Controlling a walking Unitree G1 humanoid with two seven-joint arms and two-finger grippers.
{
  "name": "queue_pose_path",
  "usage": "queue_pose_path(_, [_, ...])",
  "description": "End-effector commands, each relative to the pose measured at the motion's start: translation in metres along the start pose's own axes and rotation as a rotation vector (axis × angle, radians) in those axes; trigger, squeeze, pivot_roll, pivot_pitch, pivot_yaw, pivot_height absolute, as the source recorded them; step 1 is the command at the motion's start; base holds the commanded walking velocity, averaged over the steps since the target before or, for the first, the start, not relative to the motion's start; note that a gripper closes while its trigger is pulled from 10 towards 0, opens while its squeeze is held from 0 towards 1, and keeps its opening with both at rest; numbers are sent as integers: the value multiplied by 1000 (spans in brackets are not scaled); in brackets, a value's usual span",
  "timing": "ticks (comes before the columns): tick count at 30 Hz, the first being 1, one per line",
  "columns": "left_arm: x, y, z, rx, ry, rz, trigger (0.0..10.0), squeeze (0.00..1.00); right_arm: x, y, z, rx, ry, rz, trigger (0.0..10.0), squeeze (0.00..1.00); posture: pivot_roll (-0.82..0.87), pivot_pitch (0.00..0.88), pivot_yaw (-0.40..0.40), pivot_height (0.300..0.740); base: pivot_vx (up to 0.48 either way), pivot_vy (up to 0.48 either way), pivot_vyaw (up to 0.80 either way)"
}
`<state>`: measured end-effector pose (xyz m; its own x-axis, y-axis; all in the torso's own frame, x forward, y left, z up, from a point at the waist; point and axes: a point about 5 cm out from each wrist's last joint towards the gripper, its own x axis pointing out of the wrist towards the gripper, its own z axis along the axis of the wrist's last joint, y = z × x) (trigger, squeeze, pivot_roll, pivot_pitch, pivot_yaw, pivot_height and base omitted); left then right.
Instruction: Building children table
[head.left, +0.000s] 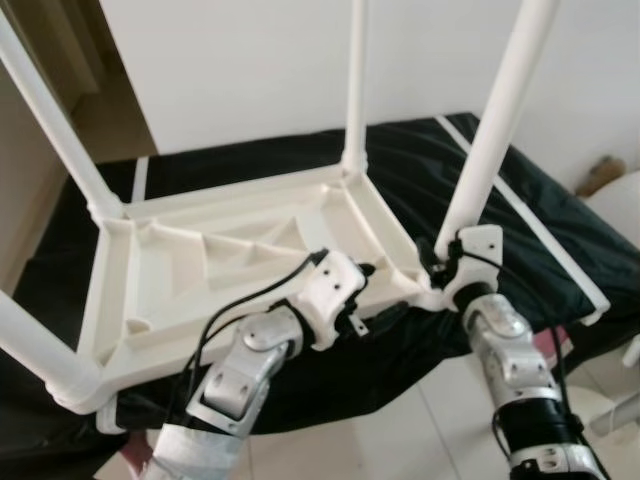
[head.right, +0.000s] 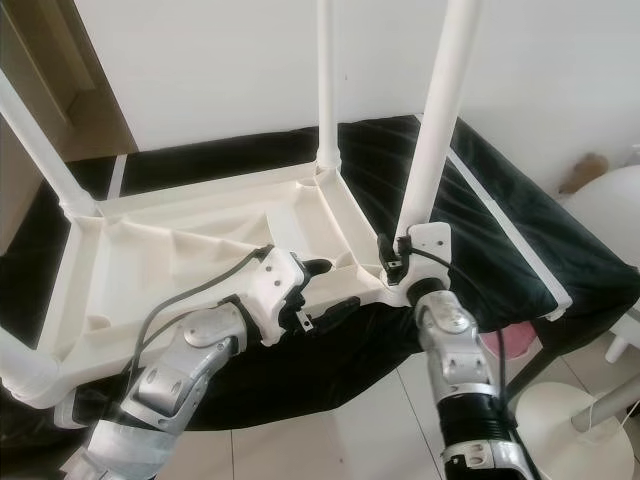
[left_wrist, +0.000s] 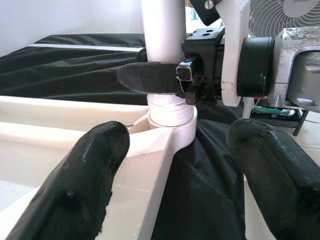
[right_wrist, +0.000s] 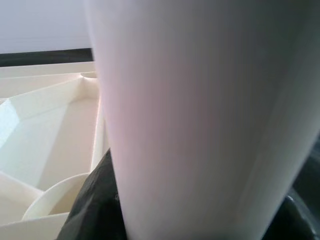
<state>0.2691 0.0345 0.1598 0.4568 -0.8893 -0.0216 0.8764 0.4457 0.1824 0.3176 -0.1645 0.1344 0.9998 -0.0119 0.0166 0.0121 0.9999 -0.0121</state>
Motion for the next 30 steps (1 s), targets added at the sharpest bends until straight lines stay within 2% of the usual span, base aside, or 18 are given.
queue_pose_path(1, [0,0,-4,1,29,36,10000,0,-9,-9,-26,0,141,-121,10000,0,-29,0,33,740,0,0,0])
queue_pose_path(5, [0,0,-5,0,30,34,10000,0,-12,-5,-26,21,154,-186,10000,0,-31,0,36,740,0,0,0])
queue_pose_path(6, [2,0,-3,-3,28,28,10000,0,-14,1,-18,51,126,-317,10000,0,-36,0,39,740,0,0,0])
queue_pose_path(8, [3,0,-3,-1,27,25,10000,0,-16,2,-15,58,117,-363,10000,0,-36,0,39,740,0,0,0])
queue_pose_path(13, [4,-2,-2,-2,24,14,10000,0,-19,18,-13,69,118,-316,10000,0,-43,0,41,740,0,0,0])
queue_pose_path(24, [3,-2,-2,-3,26,10,10000,0,-23,19,-10,72,125,-345,10000,0,-37,0,38,740,0,0,0])
queue_pose_path(28, [1,-3,-3,-2,26,12,10000,0,-23,20,-4,73,91,-328,10000,0,-35,0,36,740,0,0,0])
queue_pose_path(29, [1,-2,-2,0,25,13,10000,0,-23,18,-2,69,77,-325,10000,471,-33,0,35,740,0,0,0])
queue_pose_path(30, [1,-2,-2,1,24,14,10000,0,-24,17,0,66,70,-324,10000,733,-32,0,35,740,0,0,0])
